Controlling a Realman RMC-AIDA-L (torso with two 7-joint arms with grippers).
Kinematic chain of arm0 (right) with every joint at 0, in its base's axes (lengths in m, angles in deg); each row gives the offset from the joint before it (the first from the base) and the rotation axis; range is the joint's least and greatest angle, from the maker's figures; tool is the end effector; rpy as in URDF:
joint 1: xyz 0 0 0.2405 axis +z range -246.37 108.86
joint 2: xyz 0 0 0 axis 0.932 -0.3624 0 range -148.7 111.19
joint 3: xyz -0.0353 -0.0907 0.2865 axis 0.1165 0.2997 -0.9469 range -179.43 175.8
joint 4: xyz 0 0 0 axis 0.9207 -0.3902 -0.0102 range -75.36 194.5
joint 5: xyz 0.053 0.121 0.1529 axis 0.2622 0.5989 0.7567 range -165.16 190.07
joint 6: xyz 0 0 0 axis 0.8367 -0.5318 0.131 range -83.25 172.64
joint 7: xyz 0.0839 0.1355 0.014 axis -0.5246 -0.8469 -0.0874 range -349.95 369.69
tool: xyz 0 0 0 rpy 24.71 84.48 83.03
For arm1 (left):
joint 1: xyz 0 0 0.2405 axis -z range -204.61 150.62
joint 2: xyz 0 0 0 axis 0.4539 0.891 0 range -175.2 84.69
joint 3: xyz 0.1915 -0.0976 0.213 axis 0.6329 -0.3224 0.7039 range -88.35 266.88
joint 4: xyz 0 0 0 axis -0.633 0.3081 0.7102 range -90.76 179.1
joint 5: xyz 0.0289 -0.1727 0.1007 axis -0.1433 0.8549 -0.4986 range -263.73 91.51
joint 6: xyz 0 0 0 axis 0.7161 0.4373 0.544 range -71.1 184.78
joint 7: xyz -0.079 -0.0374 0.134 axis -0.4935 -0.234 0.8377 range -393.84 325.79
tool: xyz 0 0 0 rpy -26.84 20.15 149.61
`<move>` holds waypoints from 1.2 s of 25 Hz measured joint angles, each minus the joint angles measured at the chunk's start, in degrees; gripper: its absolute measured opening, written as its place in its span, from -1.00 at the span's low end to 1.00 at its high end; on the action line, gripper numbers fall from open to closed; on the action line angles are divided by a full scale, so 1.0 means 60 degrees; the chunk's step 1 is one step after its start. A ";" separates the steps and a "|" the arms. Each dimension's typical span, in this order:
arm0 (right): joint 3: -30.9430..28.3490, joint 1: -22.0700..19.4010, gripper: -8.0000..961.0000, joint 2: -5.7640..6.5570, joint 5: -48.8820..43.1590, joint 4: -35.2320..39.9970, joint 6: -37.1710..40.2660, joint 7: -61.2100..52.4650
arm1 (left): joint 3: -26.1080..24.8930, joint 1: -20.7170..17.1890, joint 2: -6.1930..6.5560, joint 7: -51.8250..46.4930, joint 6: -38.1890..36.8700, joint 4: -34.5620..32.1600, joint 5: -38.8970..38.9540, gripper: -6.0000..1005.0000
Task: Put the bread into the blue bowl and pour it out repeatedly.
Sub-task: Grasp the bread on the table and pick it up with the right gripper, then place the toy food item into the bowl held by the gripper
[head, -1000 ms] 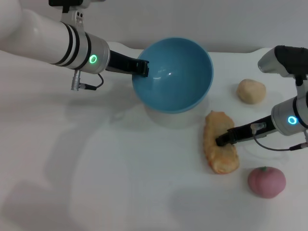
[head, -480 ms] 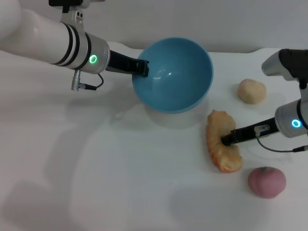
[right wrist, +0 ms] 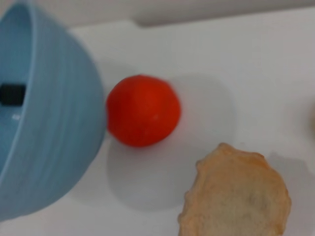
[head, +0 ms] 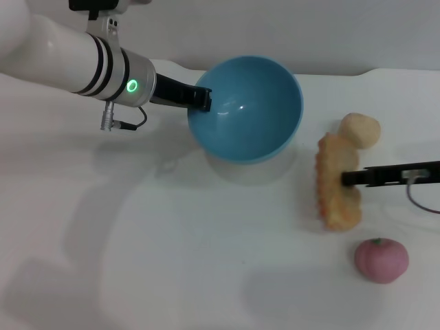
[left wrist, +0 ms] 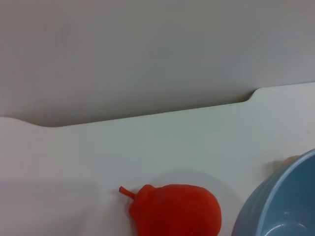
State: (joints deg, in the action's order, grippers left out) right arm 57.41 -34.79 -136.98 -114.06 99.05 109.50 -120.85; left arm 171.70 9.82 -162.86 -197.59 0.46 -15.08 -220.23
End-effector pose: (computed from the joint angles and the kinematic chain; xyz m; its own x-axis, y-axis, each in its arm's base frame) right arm 0.3117 0.3908 -0.0677 0.4404 -0.8518 -0.2836 -0.8944 -0.3889 -0.2209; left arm -0.2237 0.4336 -0.0658 0.5112 0.7996 0.3151 0.8383 -0.3831 -0.3879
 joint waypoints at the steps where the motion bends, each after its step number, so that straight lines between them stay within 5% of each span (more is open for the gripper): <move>1: -0.0157 -0.0411 -0.73 0.0002 0.0148 0.0525 0.0165 0.0034 | 0.0000 -0.0001 0.0004 0.0000 -0.0013 0.0013 0.0001 -0.98; 8: -0.1131 -0.1445 -0.81 0.0008 0.1782 0.2082 0.1403 0.1390 | 0.0064 -0.0092 0.0017 0.0000 -0.0267 0.0043 -0.0007 -0.98; 16: -0.1663 -0.1394 -0.83 0.0011 0.3201 0.3285 0.2803 0.3521 | 0.0460 0.0398 -0.0038 0.0005 -0.1069 0.0664 -0.0516 -0.98; 30: 0.1160 -0.0179 -0.85 -0.0087 0.3490 0.2419 0.2099 0.5477 | 0.1285 0.0764 -0.0138 -0.0110 -0.1114 0.0940 0.0468 -0.98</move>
State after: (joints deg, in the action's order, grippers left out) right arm 64.37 -35.86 -137.50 -93.12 113.56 122.09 -87.99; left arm 179.41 14.41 -163.69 -198.25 -6.22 -9.44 -217.42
